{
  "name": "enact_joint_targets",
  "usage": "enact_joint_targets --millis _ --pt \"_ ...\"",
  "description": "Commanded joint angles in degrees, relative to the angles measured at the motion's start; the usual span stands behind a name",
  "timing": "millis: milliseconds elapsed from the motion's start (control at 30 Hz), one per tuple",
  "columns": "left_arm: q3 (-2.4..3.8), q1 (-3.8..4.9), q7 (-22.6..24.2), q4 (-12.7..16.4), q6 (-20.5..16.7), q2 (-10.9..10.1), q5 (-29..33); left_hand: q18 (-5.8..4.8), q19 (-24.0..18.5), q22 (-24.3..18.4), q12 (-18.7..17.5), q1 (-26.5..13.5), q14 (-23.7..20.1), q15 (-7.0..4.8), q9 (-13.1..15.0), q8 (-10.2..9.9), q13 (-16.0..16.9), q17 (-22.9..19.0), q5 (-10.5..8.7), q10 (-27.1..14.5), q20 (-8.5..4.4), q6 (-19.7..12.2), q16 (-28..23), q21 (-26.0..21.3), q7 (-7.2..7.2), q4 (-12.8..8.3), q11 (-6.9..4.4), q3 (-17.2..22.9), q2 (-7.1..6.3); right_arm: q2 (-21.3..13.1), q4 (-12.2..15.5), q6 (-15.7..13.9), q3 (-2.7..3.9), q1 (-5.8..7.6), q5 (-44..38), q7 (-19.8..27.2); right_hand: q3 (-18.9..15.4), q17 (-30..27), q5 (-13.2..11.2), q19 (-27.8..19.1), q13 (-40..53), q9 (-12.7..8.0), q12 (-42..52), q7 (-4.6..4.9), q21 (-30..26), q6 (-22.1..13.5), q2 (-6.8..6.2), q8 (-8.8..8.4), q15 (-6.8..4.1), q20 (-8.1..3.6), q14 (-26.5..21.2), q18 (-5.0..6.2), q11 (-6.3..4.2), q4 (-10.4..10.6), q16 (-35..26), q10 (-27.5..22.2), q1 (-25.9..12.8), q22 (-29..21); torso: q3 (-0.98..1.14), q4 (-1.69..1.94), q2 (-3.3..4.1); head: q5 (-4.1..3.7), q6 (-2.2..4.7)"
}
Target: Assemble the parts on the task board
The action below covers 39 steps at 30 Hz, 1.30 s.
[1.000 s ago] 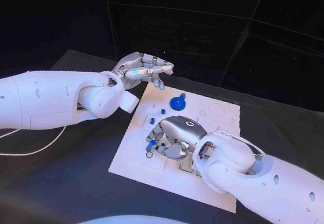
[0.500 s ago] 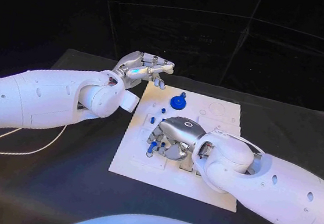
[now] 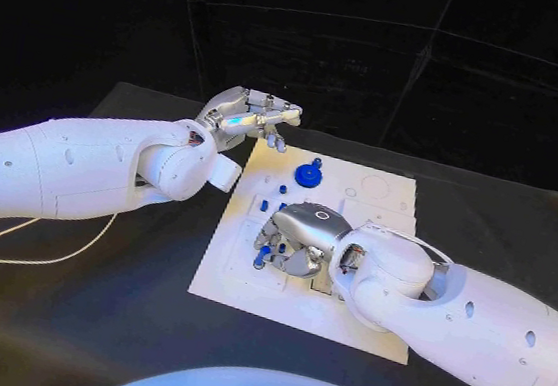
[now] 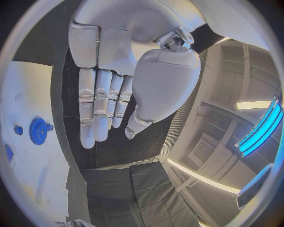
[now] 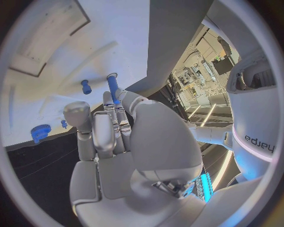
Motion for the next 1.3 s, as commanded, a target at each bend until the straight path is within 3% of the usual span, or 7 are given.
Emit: enact_joint_targets --millis 33,467,633,800,1300 --pt "0.06 0.06 0.19 0.02 0.67 0.03 0.17 0.73 0.46 -0.07 0.39 0.42 -0.43 -0.04 -0.04 0.22 -0.07 -0.05 0.05 -0.45 0.09 -0.25 -0.26 -0.32 -0.03 0.00 -0.02 -0.31 0.24 0.00 -0.04 1.58 -0.10 -0.10 -0.61 -0.36 0.28 0.06 0.28 -0.09 0.09 0.05 -0.21 0.11 0.21 0.49 -0.24 0.29 -0.21 -0.08 1.50 -0.25 0.05 0.03 0.22 0.26 -0.25 0.04 -0.01 -0.02 -0.04 0.04 -0.04" --pt "0.06 0.06 0.18 0.02 0.71 0.03 0.17 0.73 0.46 -0.07 0.39 0.42 -0.43 -0.04 -0.04 0.22 -0.07 -0.05 0.05 -0.45 0.09 -0.25 -0.26 -0.32 -0.03 0.00 -0.02 -0.31 0.24 0.69 -0.61 1.92 -0.21 -0.23 -2.12 -1.23 0.14 -0.13 0.17 -0.25 0.03 -0.01 -0.57 0.17 0.12 0.32 -0.59 0.10 -0.17 -0.04 1.45 -0.21 0.15 -0.10 0.13 0.04 -0.74 -0.15 0.00 -0.02 0.00 0.07 -0.09" --pt "0.06 0.05 0.16 0.03 0.72 0.02 0.17 0.73 0.46 -0.07 0.39 0.42 -0.43 -0.04 -0.04 0.22 -0.07 -0.05 0.05 -0.45 0.09 -0.25 -0.26 -0.32 -0.03 0.00 -0.02 -0.31 0.24 0.75 -0.50 2.22 -0.90 -0.26 -2.58 -1.35 0.09 -0.15 0.18 -0.28 0.01 -0.04 -0.70 0.20 0.11 0.21 -0.71 0.02 -0.14 -0.02 1.44 -0.21 0.19 -0.13 0.13 -0.08 -0.89 -0.16 -0.02 -0.01 -0.01 0.07 -0.14" --pt "0.06 0.05 0.14 0.03 0.74 -0.02 0.17 0.73 0.46 -0.07 0.39 0.42 -0.43 -0.04 -0.04 0.22 -0.07 -0.05 0.05 -0.45 0.09 -0.25 -0.26 -0.32 -0.03 0.00 -0.02 -0.31 0.24 0.68 -0.46 1.86 -1.17 -0.27 -2.69 -1.25 0.07 -0.21 0.20 -0.30 0.00 -0.05 -0.75 0.21 0.10 0.18 -0.74 -0.01 -0.13 -0.01 1.43 -0.21 0.20 -0.14 0.10 -0.11 -0.94 -0.18 -0.02 0.00 -0.01 0.08 -0.16" --pt "0.06 0.06 0.10 0.23 0.70 -0.25 0.17 0.73 0.48 -0.21 0.55 0.60 -0.50 -0.01 -0.04 0.29 -0.11 -0.17 0.05 -0.62 0.12 -0.38 -0.25 -0.48 0.00 0.00 0.01 -0.40 0.36 0.05 0.34 -0.05 -1.29 -0.32 -2.75 -0.40 0.15 -0.21 0.52 -0.34 0.01 -0.06 -0.84 0.19 0.08 0.20 -0.73 -0.05 -0.12 0.02 1.42 -0.20 0.17 -0.29 0.12 -0.06 -0.95 -0.22 -0.01 -0.03 -0.01 0.18 -0.21"
